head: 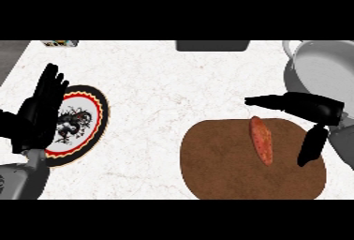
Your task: Pick the sweet potato from the cutting board and place it in the pot
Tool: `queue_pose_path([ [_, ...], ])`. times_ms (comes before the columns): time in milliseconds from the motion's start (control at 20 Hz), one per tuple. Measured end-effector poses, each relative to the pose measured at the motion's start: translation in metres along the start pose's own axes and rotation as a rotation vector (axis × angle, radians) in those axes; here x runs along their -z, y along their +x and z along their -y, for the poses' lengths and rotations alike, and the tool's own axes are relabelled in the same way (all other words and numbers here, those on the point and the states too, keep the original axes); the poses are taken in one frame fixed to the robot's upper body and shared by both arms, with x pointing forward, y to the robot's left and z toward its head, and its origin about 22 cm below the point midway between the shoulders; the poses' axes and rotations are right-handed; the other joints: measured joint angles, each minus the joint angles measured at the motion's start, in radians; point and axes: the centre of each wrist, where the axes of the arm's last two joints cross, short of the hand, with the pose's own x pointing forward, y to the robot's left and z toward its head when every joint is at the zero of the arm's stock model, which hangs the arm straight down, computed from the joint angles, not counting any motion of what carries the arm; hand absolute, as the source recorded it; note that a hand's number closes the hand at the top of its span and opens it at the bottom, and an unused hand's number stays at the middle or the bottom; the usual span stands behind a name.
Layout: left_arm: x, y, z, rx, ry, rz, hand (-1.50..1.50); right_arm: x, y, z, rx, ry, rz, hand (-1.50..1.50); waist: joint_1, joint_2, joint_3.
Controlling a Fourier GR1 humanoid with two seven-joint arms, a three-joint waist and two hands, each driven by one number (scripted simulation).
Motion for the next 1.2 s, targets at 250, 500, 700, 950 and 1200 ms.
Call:
queue_pose_path([
  [250,-0.001,-0.003,0.001,-0.003,-0.002,-0.002,0.00,0.002,-0.004,-0.017,-0.027,0.001,-0.040,-1.50,-0.001,0.000,0.000],
  [500,-0.001,0.000,0.003,-0.004,0.003,-0.001,0.00,0.010,-0.010,-0.022,-0.028,-0.001,-0.038,-1.50,0.001,0.000,0.000],
  [700,0.002,-0.002,0.001,0.001,-0.009,-0.002,0.00,0.019,-0.014,-0.033,-0.039,0.010,-0.053,-1.50,0.001,0.001,0.000],
  [950,0.001,-0.002,-0.009,-0.004,-0.013,-0.002,0.00,0.030,-0.020,-0.042,-0.042,0.012,-0.080,-1.50,0.002,0.001,0.000],
  [1200,-0.003,0.002,-0.002,0.002,-0.006,-0.007,0.00,0.039,-0.024,-0.052,-0.074,0.026,-0.051,1.50,0.004,0.001,0.000],
])
